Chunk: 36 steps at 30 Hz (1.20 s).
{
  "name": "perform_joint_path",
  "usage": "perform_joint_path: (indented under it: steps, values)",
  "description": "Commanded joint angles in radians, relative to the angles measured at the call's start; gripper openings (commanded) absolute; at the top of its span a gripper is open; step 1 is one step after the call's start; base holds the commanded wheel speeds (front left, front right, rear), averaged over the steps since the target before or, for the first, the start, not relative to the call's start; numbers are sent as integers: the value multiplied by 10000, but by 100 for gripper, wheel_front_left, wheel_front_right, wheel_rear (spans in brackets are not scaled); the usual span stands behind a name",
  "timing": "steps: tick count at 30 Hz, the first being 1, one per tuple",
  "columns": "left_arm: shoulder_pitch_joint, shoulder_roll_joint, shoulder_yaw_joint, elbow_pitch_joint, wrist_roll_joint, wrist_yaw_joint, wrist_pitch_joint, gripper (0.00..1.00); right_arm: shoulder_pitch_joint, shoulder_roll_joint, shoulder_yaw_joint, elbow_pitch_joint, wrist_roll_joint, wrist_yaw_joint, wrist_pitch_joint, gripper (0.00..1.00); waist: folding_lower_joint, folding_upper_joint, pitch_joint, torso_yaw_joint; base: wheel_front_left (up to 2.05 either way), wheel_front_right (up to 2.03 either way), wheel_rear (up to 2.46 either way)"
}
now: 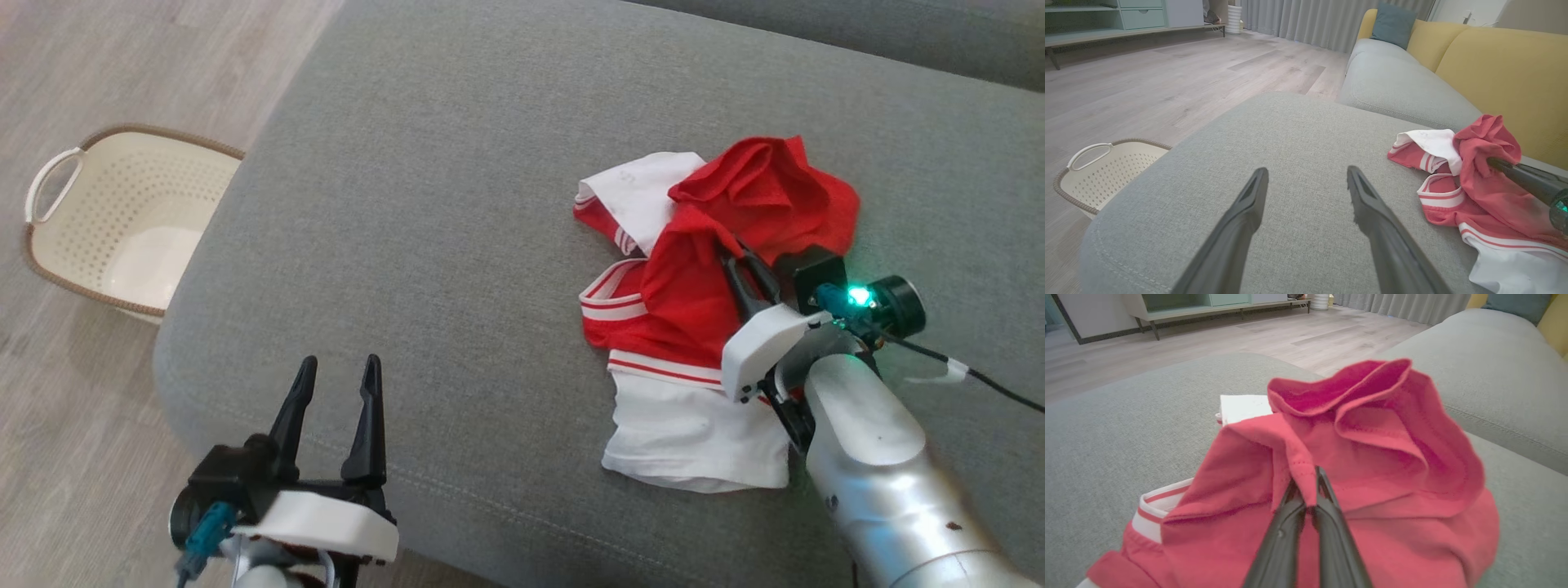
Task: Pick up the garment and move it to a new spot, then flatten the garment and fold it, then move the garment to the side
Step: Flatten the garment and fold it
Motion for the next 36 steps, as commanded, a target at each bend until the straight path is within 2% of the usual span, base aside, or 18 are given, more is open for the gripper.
perform_joint_path:
  steps: [1,8,14,17,22,29,36]
  values:
    - [-214,-32,331,-328,19,73,-124,100,-350,139,114,-245,-98,67,-85,0,0,0,12,-78,0,0,0]
    - [-130,-32,404,-374,40,85,-124,100,-465,139,-146,-788,-629,67,-238,0,0,0,-177,-601,0,0,0]
    - [-2,-32,497,-518,73,92,-124,100,15,6,-532,-2132,-1529,67,-237,0,0,0,-356,-1417,0,0,0]
    - [38,-32,477,-546,90,55,-124,100,678,-468,-762,-3232,-1718,67,175,0,0,0,-357,-2021,0,0,0]
    - [-108,-32,434,-597,127,2,-124,100,1383,-1345,-1031,-4489,-1762,67,1014,0,0,0,-161,-2619,0,0,0]
    - [-325,-32,402,-501,178,-69,-124,100,1654,-2136,-1138,-5039,-1945,67,1637,0,0,0,76,-2930,0,0,0]
    - [-503,-32,411,-349,248,-171,-124,100,1500,-2537,-1648,-4704,-2100,67,1863,0,0,0,106,-2912,0,0,0]
